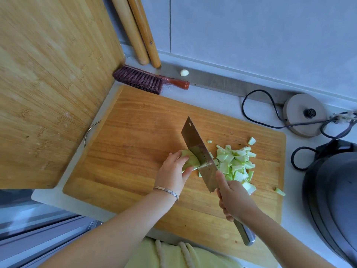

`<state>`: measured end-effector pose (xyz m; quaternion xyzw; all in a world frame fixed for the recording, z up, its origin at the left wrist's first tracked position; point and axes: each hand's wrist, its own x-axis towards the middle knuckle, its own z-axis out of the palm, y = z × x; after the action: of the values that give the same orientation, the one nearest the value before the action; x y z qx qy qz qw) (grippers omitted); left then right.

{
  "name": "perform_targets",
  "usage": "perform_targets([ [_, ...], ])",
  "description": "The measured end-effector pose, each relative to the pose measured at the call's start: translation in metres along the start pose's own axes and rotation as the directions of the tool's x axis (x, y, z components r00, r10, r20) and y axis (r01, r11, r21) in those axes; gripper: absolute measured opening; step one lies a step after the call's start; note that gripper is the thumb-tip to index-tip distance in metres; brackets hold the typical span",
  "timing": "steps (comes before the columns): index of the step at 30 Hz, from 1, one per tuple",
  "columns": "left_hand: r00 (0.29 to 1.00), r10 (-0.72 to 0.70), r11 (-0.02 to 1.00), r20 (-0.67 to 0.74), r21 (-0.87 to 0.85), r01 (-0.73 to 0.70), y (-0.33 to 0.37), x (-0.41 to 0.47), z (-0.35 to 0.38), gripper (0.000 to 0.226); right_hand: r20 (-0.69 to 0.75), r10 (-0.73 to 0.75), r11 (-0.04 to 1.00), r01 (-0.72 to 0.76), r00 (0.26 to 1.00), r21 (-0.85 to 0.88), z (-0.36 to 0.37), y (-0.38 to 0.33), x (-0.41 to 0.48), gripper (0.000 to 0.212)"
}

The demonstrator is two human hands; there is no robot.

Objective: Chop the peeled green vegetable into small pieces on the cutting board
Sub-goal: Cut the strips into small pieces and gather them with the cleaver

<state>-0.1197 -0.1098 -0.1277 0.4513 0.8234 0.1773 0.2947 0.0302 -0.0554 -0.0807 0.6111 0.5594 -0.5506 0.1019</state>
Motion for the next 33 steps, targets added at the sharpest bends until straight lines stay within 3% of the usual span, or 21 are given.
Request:
perform_targets([
  [4, 1.0, 0.005, 1.0, -0.006, -0.025, -0.005, -0.001, 0.0, 0.001, 0.041, -0.09, -0.081, 0.997, 0.08, 0.993, -0.018, 0.021, 0.005, 0.015, 0.052],
  [7, 1.0, 0.012, 0.999, -0.023, -0.047, -0.013, -0.002, -0.001, 0.001, 0.041, -0.121, -0.077, 0.995, 0.085, 0.99, 0.061, 0.028, 0.01, 0.019, 0.055],
  [16, 0.997, 0.01, 0.994, -0.083, -0.105, -0.019, -0.007, -0.004, -0.002, 0.039, -0.076, -0.04, 0.976, 0.055, 0.996, 0.209, -0.007, 0.002, 0.002, 0.056],
  [22, 0.995, -0.004, 0.996, -0.098, -0.085, -0.005, -0.004, -0.005, -0.001, 0.039, -0.027, -0.096, 0.992, 0.098, 0.995, 0.075, -0.017, -0.013, -0.01, 0.054],
  [33, 0.996, 0.029, 0.997, -0.086, -0.069, -0.035, -0.005, -0.003, -0.001, 0.038, 0.006, -0.065, 0.996, 0.066, 0.998, -0.063, -0.018, -0.011, -0.012, 0.056],
])
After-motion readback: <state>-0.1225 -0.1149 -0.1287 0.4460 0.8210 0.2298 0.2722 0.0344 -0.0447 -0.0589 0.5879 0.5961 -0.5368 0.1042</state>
